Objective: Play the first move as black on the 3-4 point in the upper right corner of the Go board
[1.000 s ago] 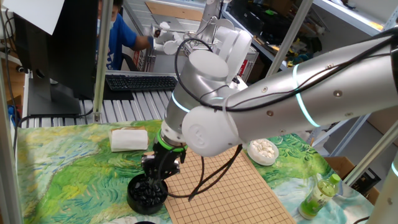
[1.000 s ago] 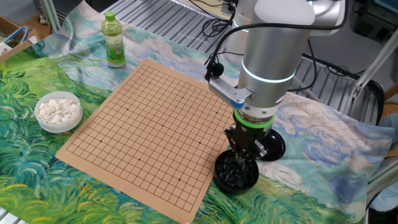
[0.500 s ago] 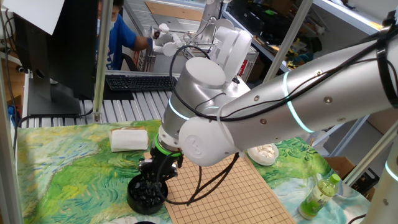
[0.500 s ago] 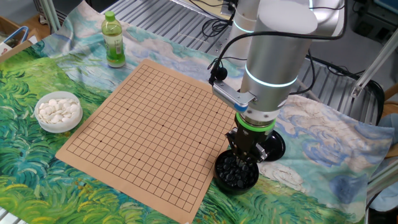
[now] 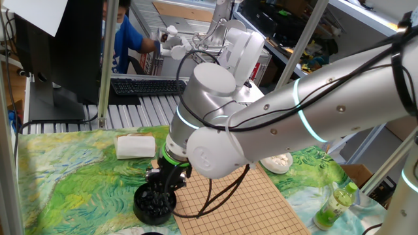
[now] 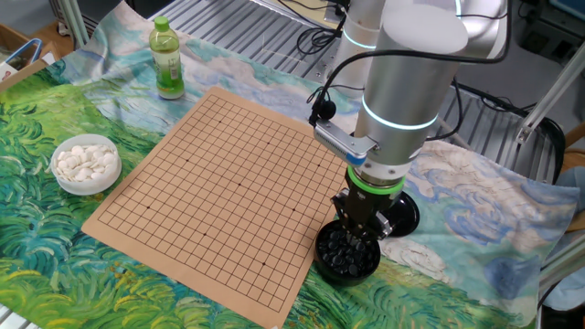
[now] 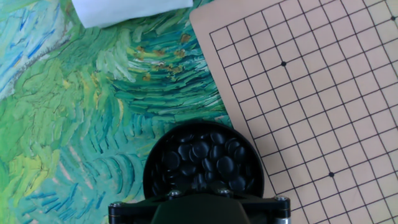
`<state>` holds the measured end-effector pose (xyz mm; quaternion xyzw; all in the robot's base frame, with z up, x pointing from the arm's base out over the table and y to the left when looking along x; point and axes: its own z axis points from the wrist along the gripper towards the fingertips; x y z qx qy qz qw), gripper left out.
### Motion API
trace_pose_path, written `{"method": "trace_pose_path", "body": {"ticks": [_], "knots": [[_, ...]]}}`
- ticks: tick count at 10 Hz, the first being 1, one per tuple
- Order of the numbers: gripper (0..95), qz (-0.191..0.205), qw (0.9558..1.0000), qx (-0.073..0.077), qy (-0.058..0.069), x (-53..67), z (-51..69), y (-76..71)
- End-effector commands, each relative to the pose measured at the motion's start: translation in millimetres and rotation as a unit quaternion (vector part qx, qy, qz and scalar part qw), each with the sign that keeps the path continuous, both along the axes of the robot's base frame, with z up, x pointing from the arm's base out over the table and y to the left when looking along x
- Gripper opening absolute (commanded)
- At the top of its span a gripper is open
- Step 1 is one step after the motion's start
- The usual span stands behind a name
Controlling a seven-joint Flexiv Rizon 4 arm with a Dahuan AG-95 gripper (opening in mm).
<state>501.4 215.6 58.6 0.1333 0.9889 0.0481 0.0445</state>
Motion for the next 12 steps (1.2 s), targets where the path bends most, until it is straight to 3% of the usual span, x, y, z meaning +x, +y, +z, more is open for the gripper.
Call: {"method": "trace_pose_path", "body": {"ticks": [1, 3, 4, 12], "knots": [[0.0, 0.002, 1.0000, 0.001, 0.000, -0.3, -2.0, -0.2], [0.0, 0.004, 1.0000, 0.000, -0.001, -0.3, -2.9, -0.4], [19.0, 0.004, 1.0000, 0.000, -0.001, -0.3, -3.0, -0.4], [19.0, 0.006, 1.0000, 0.002, -0.003, -0.9, -10.5, -1.2]]}}
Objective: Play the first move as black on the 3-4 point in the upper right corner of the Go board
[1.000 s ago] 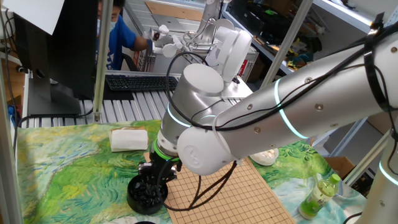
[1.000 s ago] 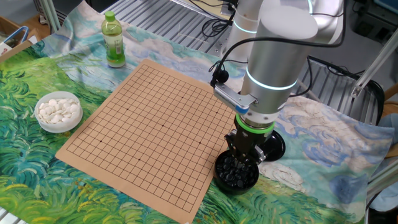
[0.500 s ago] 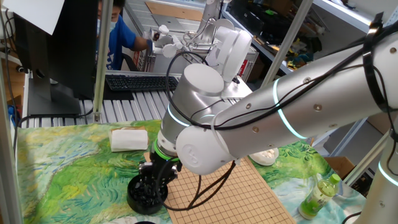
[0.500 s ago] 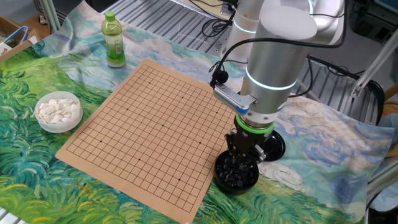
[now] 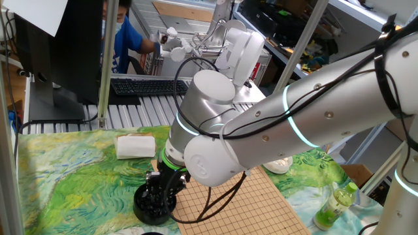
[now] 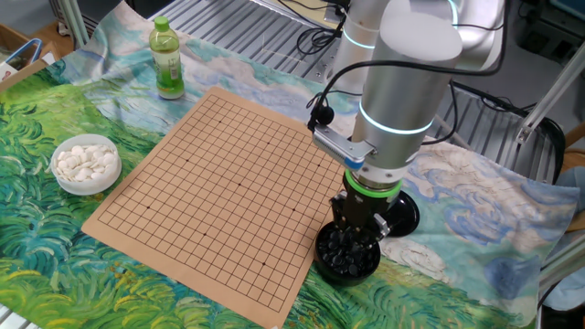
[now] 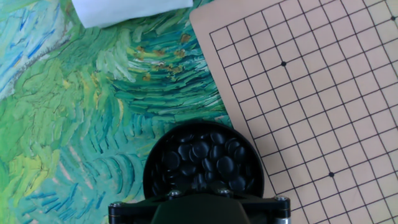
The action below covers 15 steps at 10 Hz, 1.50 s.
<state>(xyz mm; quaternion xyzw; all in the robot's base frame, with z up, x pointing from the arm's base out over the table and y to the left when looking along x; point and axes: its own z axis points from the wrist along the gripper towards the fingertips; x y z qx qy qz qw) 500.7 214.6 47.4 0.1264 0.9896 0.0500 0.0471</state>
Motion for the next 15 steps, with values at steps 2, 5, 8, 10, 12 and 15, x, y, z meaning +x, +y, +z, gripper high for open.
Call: {"method": "trace_pose_path", "body": {"ticks": [2, 5, 8, 10, 12, 15], "knots": [[19.0, -0.002, 1.0000, 0.001, 0.000, -0.4, -0.5, -0.4], [19.0, -0.002, 1.0000, 0.002, 0.000, -0.7, -1.9, -0.4], [19.0, -0.004, 1.0000, 0.003, -0.001, -1.5, -3.5, 1.8], [19.0, -0.005, 1.0000, 0.003, -0.001, -3.3, -6.8, 4.4], [19.0, -0.005, 1.0000, 0.003, -0.001, -4.7, -9.2, 4.0], [0.0, 0.002, 1.0000, 0.000, 0.000, -5.2, -9.8, 4.1]]}}
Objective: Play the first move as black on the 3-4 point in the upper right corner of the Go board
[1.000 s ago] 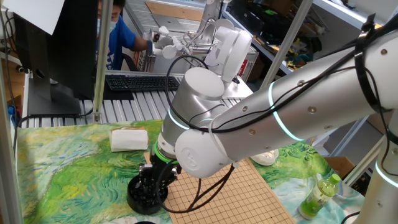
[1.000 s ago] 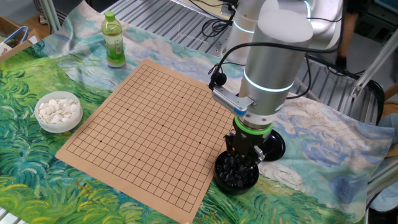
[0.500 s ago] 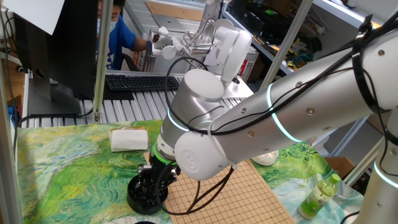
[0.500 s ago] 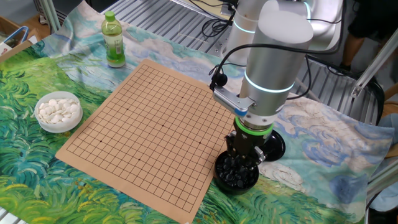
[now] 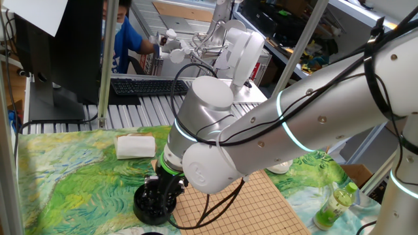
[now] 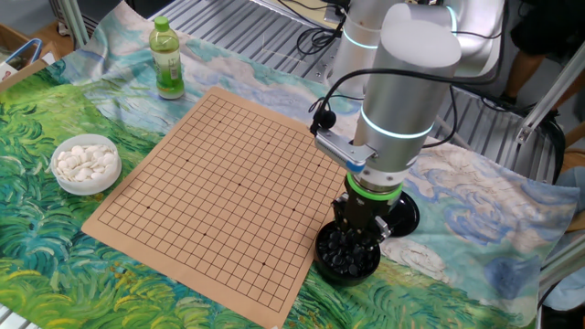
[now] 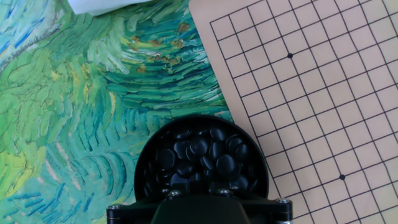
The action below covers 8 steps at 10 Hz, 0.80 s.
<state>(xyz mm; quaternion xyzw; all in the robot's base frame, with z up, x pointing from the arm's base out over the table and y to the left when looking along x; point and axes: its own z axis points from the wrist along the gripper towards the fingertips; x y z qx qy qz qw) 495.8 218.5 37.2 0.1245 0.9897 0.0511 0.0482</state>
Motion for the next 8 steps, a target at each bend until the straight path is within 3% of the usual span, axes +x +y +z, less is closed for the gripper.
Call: {"method": "trace_pose_path", "body": {"ticks": [1, 3, 6, 8], "knots": [[0.0, 0.000, 1.0000, -0.002, 0.001, -0.2, 0.6, 0.3], [0.0, -0.002, 1.0000, -0.001, 0.004, -0.2, 3.0, 0.8], [0.0, -0.008, 0.9998, 0.000, 0.016, 0.1, 20.1, 3.2], [0.0, -0.010, 0.9999, -0.001, 0.012, 0.0, 20.5, 3.1]]}}
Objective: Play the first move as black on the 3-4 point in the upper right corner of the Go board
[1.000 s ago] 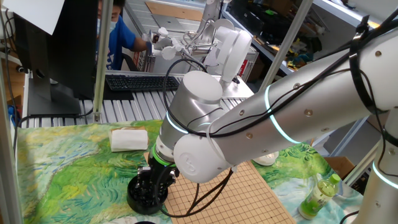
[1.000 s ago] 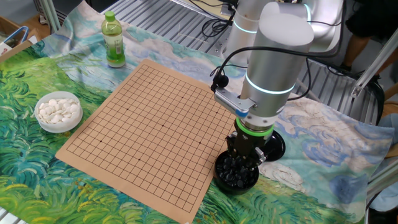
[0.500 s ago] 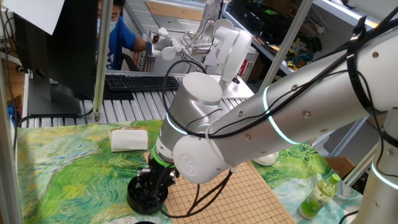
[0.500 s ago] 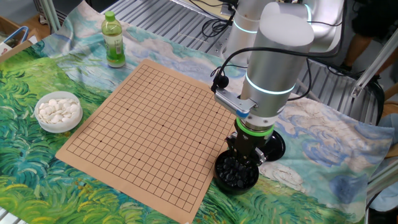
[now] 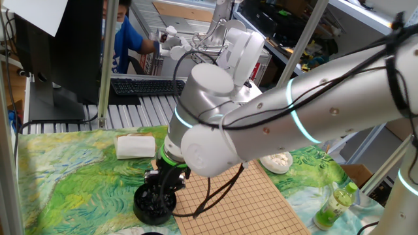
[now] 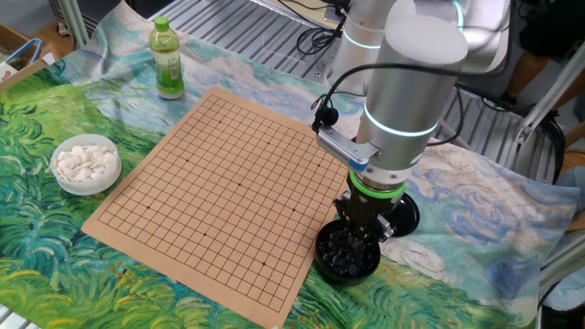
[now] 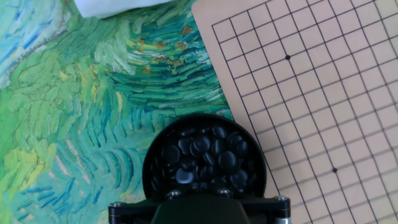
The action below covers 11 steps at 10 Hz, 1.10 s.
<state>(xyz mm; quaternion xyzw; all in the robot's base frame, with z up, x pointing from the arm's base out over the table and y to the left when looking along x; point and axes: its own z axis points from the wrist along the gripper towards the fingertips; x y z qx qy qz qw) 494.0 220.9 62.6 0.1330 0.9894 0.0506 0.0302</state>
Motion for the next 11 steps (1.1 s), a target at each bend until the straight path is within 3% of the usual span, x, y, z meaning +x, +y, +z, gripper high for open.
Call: {"method": "trace_pose_path", "body": {"ticks": [1, 2, 6, 11], "knots": [[0.0, -0.010, 0.9999, -0.002, -0.009, 1.7, -7.0, 0.5], [19.0, -0.015, 0.9999, -0.001, -0.008, 1.7, -7.7, 0.5], [19.0, -0.028, 0.9996, 0.003, -0.007, 3.3, -7.3, 0.7], [19.0, -0.025, 0.9996, 0.005, -0.010, 16.9, -11.7, 1.1]]}}
